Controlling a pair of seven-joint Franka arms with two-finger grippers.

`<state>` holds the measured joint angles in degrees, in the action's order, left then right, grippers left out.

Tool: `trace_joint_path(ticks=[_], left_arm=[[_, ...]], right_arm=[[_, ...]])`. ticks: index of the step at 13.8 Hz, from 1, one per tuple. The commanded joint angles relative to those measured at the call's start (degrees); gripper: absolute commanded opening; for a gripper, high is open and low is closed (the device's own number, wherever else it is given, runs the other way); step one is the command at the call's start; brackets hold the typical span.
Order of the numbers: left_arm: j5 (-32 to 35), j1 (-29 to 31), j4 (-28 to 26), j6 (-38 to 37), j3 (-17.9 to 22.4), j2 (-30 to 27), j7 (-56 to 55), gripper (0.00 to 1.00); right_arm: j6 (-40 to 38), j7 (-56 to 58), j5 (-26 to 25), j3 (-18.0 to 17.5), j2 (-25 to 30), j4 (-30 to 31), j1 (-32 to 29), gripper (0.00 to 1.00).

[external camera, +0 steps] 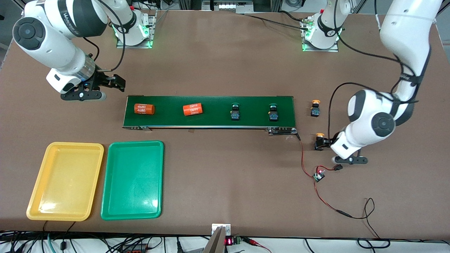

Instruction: Sort buttons by color to trays

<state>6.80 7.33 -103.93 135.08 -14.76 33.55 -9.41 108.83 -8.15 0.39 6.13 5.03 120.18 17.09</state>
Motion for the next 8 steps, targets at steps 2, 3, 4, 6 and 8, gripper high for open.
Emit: trace_joint_path(ticks=[2,3,4,6,8], left_arm=[[0.67,-1.7,-2.24,5.45,1.05,2.39,0.89,0.98],[0.67,-1.79,-2.24,5.63,1.31,2.83,1.15,0.95],[0.67,-1.96,-2.24,5.46,1.49,3.01,2.98,0.86],[0.67,-1.79,-2.85,4.5,1.93,2.84,5.63,0.48],[0.59,-1.79,-2.94,3.53,2.02,2.58,5.2,0.24]], right_arm=[[-0.72,0.68,0.67,-0.5,1.39,0.67,-0.22,1.0],[-0.72,0.59,1.02,-0.68,1.39,0.58,-0.04,1.0],[-0.37,0.51,2.41,-0.68,1.39,0.5,-0.04,1.0],[-0.19,0.5,3.57,-0.76,1.39,0.49,-0.04,1.0],[-0.37,0.5,3.57,-0.85,1.3,0.67,0.22,1.0]])
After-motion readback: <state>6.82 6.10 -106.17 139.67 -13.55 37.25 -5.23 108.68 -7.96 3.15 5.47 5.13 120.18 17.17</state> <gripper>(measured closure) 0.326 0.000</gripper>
